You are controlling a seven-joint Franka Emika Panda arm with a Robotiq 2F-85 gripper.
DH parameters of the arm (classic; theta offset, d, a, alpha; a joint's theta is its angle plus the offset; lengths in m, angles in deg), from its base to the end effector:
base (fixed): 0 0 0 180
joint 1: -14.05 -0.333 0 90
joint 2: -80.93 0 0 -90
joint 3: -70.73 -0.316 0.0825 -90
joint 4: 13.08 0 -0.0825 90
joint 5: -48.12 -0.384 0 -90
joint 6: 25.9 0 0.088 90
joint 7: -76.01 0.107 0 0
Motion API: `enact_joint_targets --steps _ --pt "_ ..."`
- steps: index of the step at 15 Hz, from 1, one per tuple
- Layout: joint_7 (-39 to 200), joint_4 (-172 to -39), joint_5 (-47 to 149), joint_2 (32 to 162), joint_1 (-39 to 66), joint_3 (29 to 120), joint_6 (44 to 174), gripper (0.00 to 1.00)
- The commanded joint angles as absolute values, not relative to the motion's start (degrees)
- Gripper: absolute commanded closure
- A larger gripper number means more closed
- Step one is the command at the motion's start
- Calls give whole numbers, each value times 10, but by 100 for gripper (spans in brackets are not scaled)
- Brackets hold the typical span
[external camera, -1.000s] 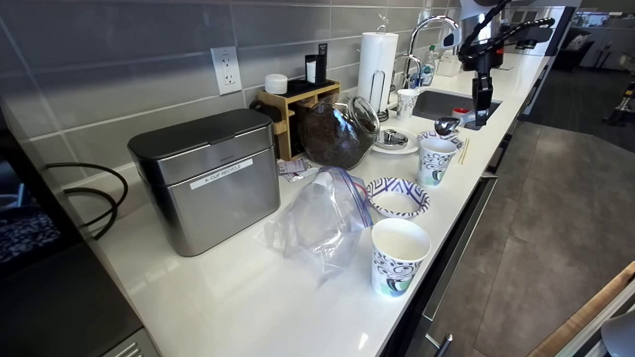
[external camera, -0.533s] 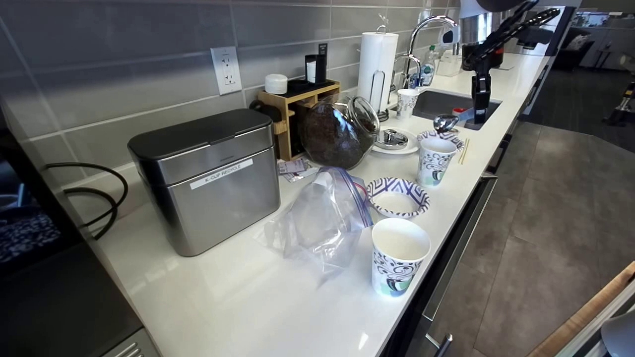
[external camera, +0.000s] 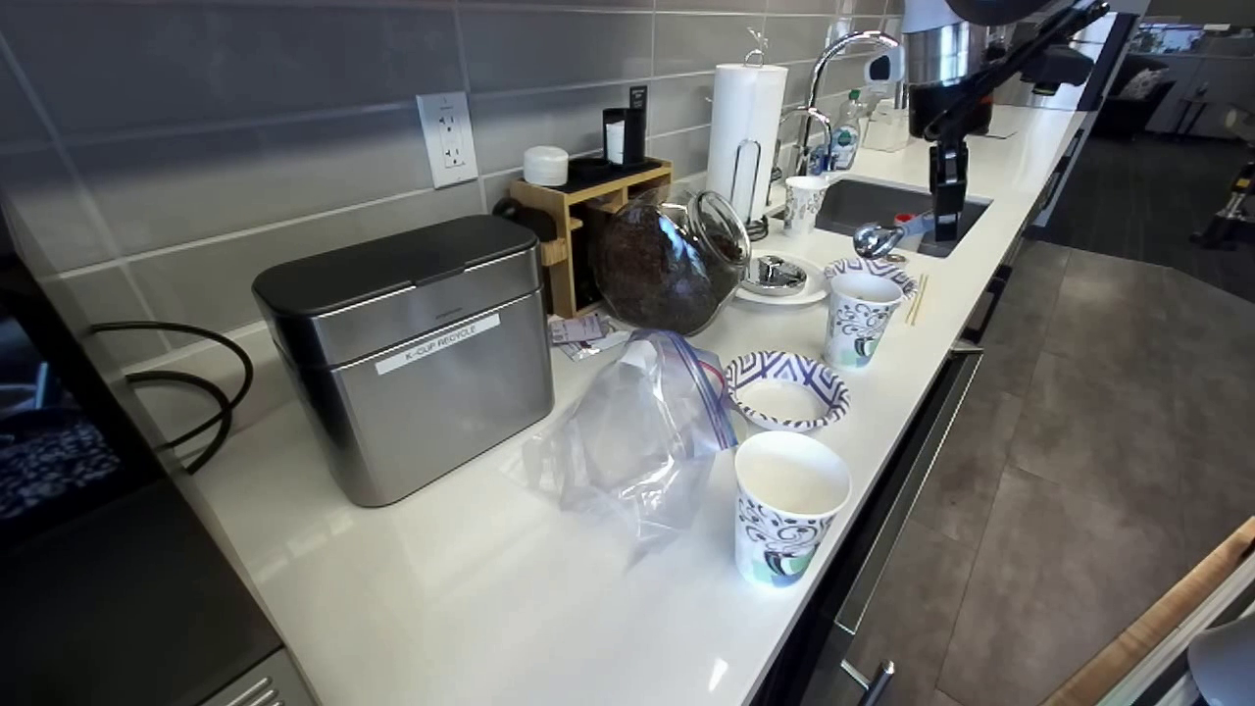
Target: Place the coffee beans from the container in the coffee cup using the silver spoon then pour the beans into the bowl on the right.
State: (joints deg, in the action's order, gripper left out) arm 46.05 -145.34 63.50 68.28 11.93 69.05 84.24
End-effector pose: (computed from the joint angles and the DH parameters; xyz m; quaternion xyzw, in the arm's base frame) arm 0.4566 0.0119 0.4236 0.9285 0.3399 -0.1081 0.1027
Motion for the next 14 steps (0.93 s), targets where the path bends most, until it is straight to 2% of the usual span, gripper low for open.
enact_joint_targets --steps 1,14 --pt "487 -1473 665 662 108 684 846 99" --pt "532 -1464 720 667 90 659 843 99"
